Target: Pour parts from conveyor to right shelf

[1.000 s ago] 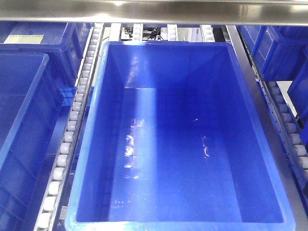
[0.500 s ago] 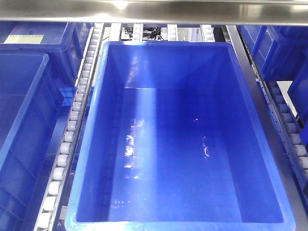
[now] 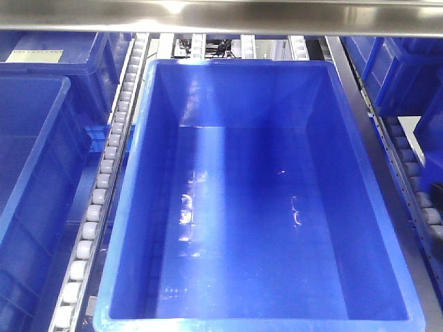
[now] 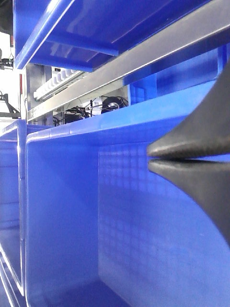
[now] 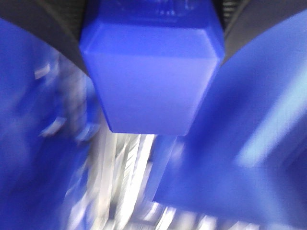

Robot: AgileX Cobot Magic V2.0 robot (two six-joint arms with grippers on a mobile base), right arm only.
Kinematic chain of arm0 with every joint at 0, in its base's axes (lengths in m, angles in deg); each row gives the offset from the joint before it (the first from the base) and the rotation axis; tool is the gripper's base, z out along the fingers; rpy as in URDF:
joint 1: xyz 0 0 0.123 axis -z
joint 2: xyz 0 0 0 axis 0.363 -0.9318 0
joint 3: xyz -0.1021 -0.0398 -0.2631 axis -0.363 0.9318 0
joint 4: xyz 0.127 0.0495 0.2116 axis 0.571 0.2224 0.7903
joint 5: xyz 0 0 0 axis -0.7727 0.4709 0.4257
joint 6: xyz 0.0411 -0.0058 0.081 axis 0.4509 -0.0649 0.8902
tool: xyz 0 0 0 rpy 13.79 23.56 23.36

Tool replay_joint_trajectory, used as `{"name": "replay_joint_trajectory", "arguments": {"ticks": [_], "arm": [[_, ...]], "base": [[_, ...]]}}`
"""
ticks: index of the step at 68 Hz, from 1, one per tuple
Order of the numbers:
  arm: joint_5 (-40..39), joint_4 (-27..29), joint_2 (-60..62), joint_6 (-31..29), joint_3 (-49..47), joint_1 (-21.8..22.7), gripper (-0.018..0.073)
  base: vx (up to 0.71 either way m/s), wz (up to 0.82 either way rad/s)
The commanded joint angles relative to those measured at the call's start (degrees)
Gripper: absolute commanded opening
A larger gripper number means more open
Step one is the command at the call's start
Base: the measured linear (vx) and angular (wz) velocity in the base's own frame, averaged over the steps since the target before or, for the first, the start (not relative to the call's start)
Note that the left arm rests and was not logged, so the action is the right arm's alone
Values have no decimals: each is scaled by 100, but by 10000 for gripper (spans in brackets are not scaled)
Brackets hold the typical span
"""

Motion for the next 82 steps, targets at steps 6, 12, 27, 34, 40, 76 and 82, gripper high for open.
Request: {"name": "replay_joint_trajectory", "arguments": {"ticks": [6, 12, 27, 34, 40, 76, 82], "arm": [[909, 501, -1191, -147, -1329, -134, -6], [1434, 684, -1776, -302, -1879, -253, -6], [1960, 1034, -3023, -293, -2718, -946, -6], [1879, 1027, -3532, -161, -2891, -1375, -6], [1710, 1014, -3981, 56, -2980, -1670, -6], [1453, 1000, -6427, 282, -3679, -1902, -6], [1453, 1000, -6679, 282, -3826, -1902, -6]], "base": [[0, 0], [0, 0], [0, 0], [0, 0], [0, 0], [0, 0], [0, 0]]}}
